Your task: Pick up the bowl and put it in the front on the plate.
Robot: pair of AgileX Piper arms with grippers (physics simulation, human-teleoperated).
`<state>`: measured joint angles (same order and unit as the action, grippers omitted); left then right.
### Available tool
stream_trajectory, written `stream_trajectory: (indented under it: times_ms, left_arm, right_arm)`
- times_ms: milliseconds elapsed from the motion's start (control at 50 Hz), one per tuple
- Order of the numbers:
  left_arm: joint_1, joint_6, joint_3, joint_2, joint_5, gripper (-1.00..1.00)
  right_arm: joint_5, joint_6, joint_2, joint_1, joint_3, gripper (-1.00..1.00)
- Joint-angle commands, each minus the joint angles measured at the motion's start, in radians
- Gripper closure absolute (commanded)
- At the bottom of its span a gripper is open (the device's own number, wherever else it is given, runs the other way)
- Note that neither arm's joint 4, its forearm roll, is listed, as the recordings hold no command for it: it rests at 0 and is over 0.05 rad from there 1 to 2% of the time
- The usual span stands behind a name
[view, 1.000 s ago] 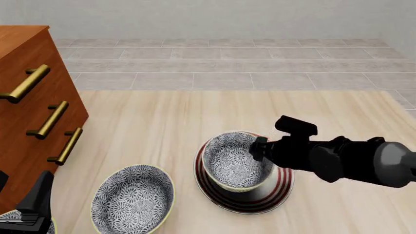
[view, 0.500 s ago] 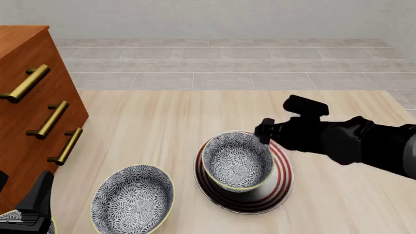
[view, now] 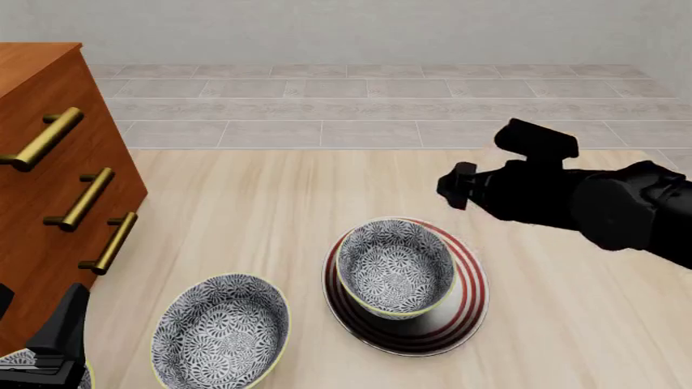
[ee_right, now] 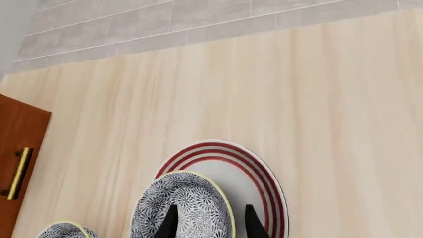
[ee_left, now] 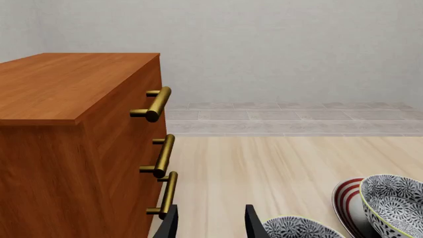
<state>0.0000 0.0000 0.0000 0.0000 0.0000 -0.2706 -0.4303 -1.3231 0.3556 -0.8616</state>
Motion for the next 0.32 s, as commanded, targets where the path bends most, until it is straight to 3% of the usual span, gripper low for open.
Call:
stream_trajectory:
  times_ms: [20,320]
  left_arm:
    - [0.000,0.000,0.000,0.000,0.000,-1.00]
    - [0.000,0.000,0.000,0.000,0.000,-1.00]
  right_arm:
    - [-0.008,-0.007,0.055,-0.004,-0.019,-1.00]
    - [0.050,-0.044,0.113,-0.017,-0.007,-1.00]
